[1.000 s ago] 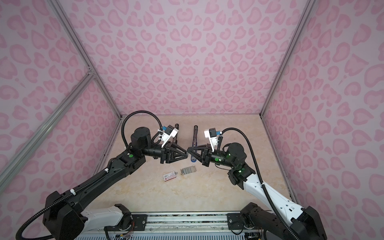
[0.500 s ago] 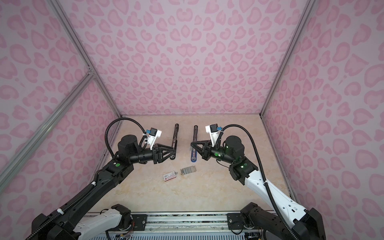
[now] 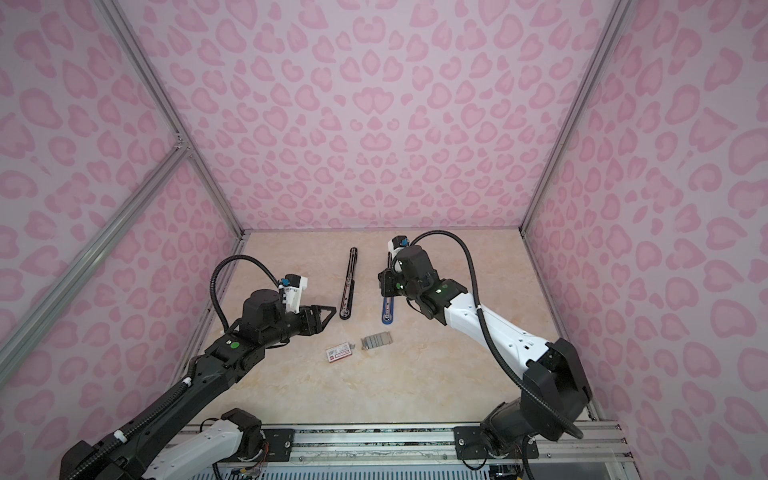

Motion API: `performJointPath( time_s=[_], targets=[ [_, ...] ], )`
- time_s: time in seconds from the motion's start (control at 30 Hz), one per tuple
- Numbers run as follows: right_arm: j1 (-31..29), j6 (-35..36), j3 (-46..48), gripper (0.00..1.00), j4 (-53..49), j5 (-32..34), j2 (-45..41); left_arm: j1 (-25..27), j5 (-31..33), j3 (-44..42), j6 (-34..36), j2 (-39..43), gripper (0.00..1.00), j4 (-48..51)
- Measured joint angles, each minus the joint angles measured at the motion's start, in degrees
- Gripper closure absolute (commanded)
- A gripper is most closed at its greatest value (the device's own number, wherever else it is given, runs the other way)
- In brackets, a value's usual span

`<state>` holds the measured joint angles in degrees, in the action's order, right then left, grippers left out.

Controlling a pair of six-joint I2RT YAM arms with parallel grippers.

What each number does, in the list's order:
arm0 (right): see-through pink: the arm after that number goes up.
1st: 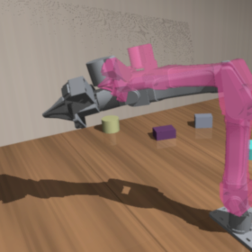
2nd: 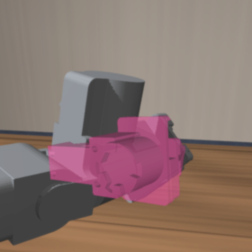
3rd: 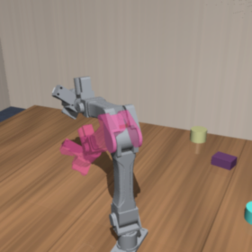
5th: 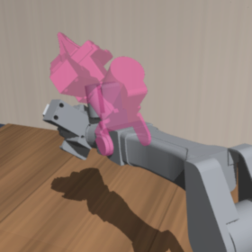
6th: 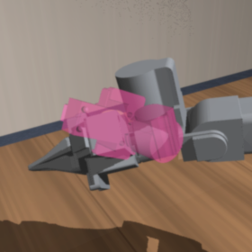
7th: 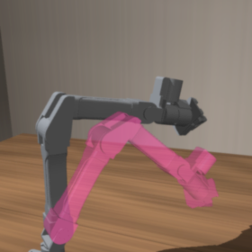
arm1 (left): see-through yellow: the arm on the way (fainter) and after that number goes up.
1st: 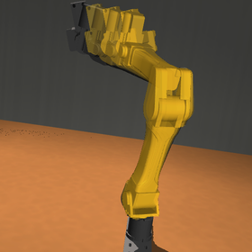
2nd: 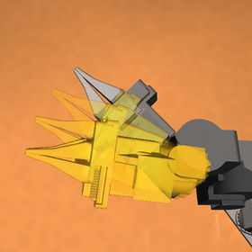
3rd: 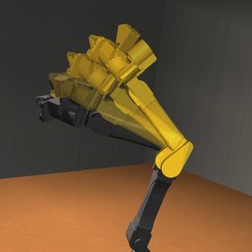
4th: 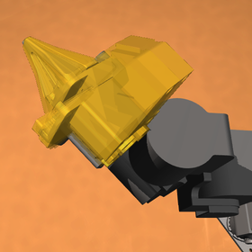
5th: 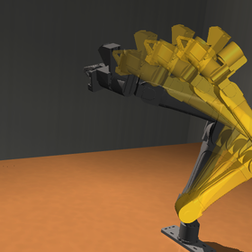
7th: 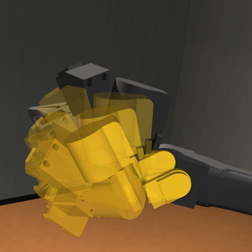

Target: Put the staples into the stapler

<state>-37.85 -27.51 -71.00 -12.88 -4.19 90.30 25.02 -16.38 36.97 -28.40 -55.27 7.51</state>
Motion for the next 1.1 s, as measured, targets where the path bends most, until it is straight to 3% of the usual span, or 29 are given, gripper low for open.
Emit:
performJointPath(
  time_s=[0.27, 0.5, 1.1],
  targets=[
    [-0.9, -3.5, -5.8, 0.85, -0.5, 12.2, 12.3, 0.1, 0.3, -0.5, 0.0, -0.9, 0.27, -1.1],
    [-1.0, -6.1, -11.5, 0.85, -2.9, 18.8, 20.4, 0.6, 0.3, -1.1, 0.0, -0.9, 0.27, -1.5],
    [0.3, -8.1, -13.2, 0.85, -3.6, 21.7, 25.6, 2.7, -0.8, -0.7, 1.1, -3.5, 0.27, -1.7]
  ],
)
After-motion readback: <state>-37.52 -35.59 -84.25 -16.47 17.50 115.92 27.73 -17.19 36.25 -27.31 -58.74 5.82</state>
